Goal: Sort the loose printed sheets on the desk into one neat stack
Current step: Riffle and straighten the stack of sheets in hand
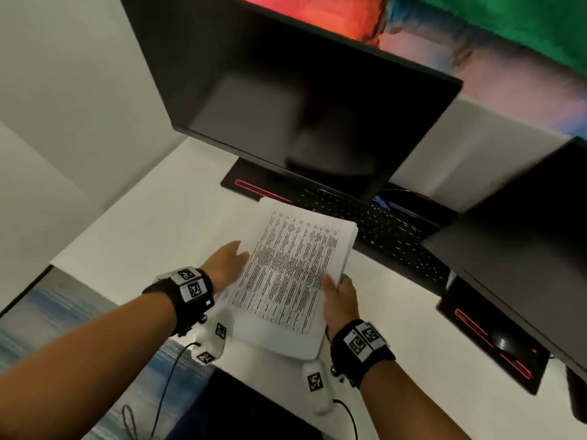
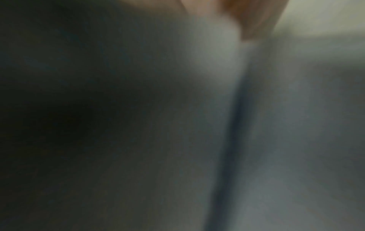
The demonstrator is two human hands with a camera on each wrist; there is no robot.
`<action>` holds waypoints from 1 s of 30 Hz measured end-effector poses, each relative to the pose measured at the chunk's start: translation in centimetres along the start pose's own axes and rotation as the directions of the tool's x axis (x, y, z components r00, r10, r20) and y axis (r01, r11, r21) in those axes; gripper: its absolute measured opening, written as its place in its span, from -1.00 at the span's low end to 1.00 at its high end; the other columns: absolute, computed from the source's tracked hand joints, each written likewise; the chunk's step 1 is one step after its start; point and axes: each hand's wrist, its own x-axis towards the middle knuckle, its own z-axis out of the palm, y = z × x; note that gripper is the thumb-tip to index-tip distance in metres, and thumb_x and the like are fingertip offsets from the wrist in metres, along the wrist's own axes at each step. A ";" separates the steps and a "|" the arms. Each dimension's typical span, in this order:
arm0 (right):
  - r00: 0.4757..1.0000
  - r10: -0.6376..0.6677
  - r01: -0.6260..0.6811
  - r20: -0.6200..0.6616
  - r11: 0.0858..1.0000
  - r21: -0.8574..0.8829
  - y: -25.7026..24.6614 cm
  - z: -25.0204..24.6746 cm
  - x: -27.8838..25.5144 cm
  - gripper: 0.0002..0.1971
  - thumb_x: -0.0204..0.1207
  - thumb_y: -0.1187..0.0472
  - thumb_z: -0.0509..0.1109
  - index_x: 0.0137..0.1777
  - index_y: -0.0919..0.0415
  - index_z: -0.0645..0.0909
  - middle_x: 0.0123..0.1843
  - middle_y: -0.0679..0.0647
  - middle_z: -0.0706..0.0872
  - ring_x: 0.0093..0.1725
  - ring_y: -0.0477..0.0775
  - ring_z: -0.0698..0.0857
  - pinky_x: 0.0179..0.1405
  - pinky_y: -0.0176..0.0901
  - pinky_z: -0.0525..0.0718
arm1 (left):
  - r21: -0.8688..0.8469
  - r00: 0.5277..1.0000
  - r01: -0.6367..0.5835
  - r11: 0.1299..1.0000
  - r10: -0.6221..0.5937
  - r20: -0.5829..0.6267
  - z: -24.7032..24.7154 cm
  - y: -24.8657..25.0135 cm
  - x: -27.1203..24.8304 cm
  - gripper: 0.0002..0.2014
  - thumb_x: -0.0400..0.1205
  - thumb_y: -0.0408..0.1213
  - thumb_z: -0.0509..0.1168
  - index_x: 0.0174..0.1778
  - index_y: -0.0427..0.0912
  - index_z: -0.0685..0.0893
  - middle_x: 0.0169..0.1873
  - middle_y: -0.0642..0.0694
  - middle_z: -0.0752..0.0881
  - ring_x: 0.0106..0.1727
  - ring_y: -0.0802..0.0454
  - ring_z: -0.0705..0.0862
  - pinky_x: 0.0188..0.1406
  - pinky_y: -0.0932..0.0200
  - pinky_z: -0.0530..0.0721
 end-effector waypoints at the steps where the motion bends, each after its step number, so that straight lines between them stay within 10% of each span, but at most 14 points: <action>1: 1.000 0.030 -0.030 0.006 1.000 0.000 0.0 1.2 0.4 -0.76 0.69 0.10 0.32 0.28 0.17 0.57 0.17 0.12 0.76 0.14 0.18 0.76 0.27 0.25 0.72 | 0.005 1.000 -0.009 1.000 0.009 -0.005 -0.7 -1.0 0.3 -0.56 0.78 -0.11 0.09 0.55 -0.20 0.47 0.43 -0.21 0.62 0.39 -0.19 0.61 0.41 -0.04 0.52; 5: 0.998 0.063 -0.058 0.025 0.983 -0.176 -0.7 6.5 1.8 -0.71 0.73 0.11 0.20 0.32 0.25 0.55 0.25 0.20 0.71 0.17 0.26 0.71 0.22 0.12 0.71 | -0.028 0.992 -0.008 1.000 0.005 -0.123 -4.3 -3.4 2.1 -0.72 0.74 -0.26 0.17 0.33 -0.13 0.67 0.07 -0.08 0.78 -0.05 -0.04 0.68 0.00 0.16 0.53; 11: 0.999 0.032 -0.042 -0.029 0.858 -0.511 -1.9 10.4 3.0 -0.71 0.69 0.17 0.26 0.16 0.37 0.70 0.15 0.30 0.78 0.14 0.31 0.74 0.01 -0.15 0.62 | 0.021 0.959 0.136 0.990 -0.126 -0.252 -6.5 -5.6 4.9 -0.58 0.72 -0.20 0.26 0.52 -0.16 0.57 0.41 -0.19 0.65 0.40 -0.21 0.62 0.41 -0.01 0.53; 19: 0.993 0.107 -0.120 -0.054 0.876 -0.466 -2.4 11.4 3.0 -0.91 0.53 0.26 0.46 -0.02 0.23 0.77 -0.05 0.19 0.84 -0.02 0.24 0.82 0.04 -0.02 0.80 | 0.057 0.958 0.127 0.990 -0.108 -0.266 -7.9 -5.8 5.6 -0.72 0.72 -0.27 0.28 0.32 -0.17 0.73 0.12 -0.11 0.77 0.24 -0.17 0.70 0.05 0.16 0.51; 30: 0.999 0.043 -0.026 0.019 0.838 -0.545 -3.2 10.4 2.1 -0.91 0.54 0.35 0.43 0.00 0.21 0.68 -0.02 0.14 0.78 -0.02 0.19 0.76 0.11 -0.07 0.75 | 0.010 0.952 0.122 0.993 -0.114 -0.285 -7.4 -5.9 5.1 -0.59 0.71 -0.20 0.30 0.50 -0.12 0.60 0.36 -0.12 0.70 0.37 -0.14 0.66 0.36 0.04 0.55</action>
